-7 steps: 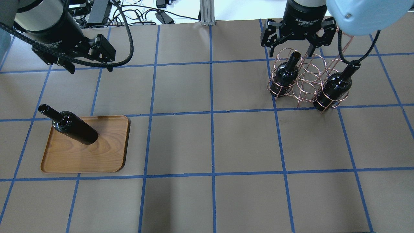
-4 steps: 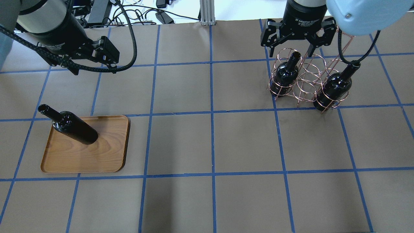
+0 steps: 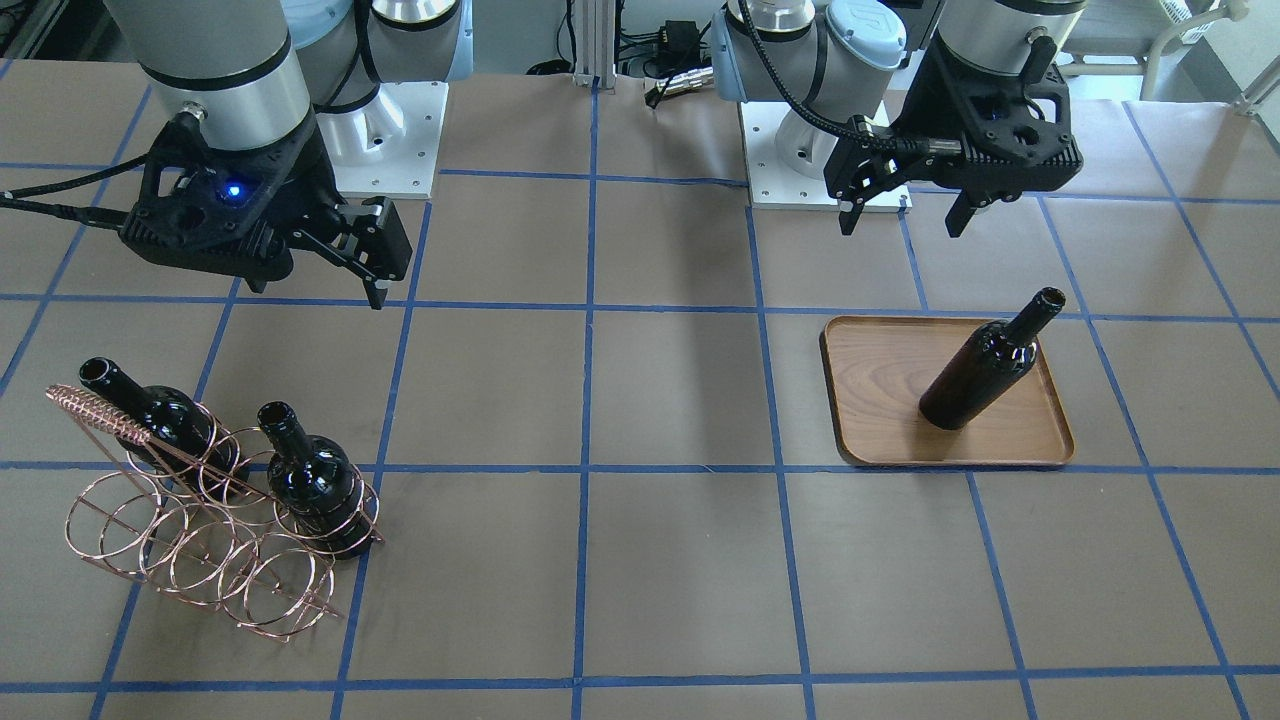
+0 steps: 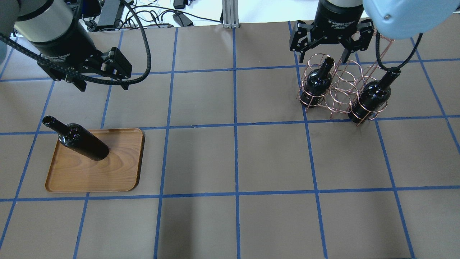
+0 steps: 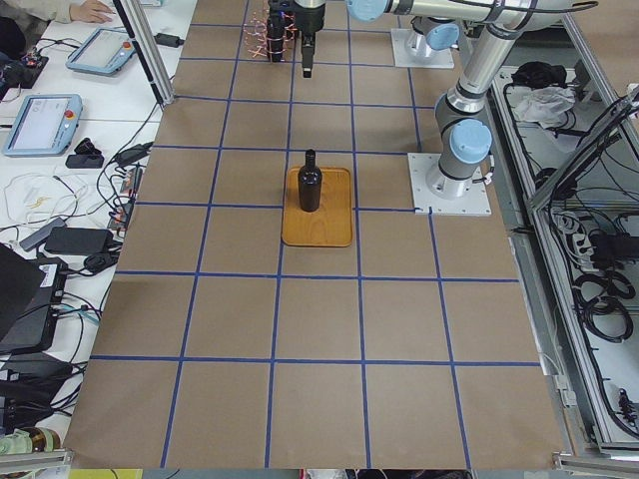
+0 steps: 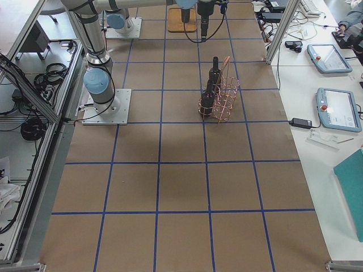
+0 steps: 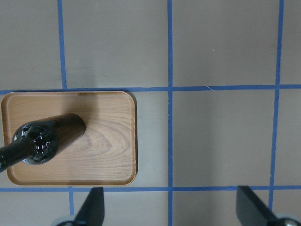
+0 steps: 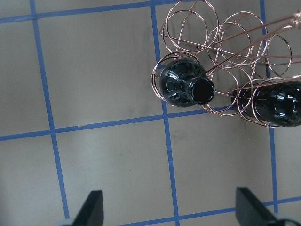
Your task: Take wine from basket and place on tray
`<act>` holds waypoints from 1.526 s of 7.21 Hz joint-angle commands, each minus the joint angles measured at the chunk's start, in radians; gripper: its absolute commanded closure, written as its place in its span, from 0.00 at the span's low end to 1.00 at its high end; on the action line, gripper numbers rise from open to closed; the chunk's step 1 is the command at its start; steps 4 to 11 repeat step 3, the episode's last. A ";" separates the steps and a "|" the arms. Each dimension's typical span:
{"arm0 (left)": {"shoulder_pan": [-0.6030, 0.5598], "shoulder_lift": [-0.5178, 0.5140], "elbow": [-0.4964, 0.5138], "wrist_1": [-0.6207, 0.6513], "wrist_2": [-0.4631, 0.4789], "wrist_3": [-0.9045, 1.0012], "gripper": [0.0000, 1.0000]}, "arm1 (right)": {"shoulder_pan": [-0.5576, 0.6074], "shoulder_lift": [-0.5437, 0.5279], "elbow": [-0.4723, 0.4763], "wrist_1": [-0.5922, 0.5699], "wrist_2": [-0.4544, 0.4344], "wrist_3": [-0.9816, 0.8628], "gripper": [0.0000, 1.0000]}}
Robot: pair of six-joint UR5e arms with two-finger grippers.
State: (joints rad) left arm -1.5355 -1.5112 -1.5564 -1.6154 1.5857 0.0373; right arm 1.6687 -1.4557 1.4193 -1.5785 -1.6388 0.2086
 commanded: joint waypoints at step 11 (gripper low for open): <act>-0.002 -0.001 -0.002 -0.001 -0.006 0.000 0.00 | 0.002 -0.002 -0.002 -0.002 0.013 0.000 0.00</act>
